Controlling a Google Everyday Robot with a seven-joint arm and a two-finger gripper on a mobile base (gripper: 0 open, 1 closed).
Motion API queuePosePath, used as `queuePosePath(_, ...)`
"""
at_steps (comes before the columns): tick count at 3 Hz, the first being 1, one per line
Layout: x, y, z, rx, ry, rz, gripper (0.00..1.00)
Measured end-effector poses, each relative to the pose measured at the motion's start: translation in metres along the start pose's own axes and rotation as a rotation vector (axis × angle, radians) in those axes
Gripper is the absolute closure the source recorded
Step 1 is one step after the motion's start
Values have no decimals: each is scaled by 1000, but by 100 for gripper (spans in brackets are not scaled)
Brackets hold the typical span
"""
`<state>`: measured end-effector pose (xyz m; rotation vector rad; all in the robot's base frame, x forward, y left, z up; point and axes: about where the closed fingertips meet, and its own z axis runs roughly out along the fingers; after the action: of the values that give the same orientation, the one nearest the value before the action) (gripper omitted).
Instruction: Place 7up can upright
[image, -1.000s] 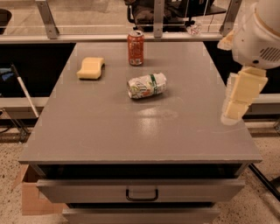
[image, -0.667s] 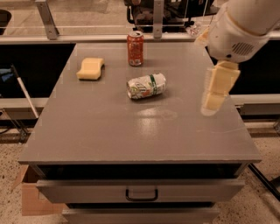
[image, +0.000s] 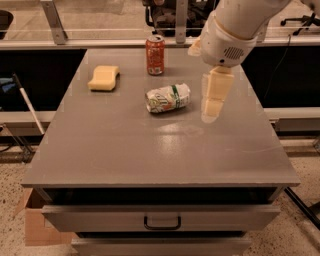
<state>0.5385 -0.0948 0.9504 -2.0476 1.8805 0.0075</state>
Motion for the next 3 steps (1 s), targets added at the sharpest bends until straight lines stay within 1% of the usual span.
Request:
queuePosePath(1, -16, -16, 30, -33, -1, -60, 0)
queuePosePath(2, -34, -27, 58, -62, -19, -142, 0)
queuePosePath(3, -34, -27, 58, -62, -19, -142, 0)
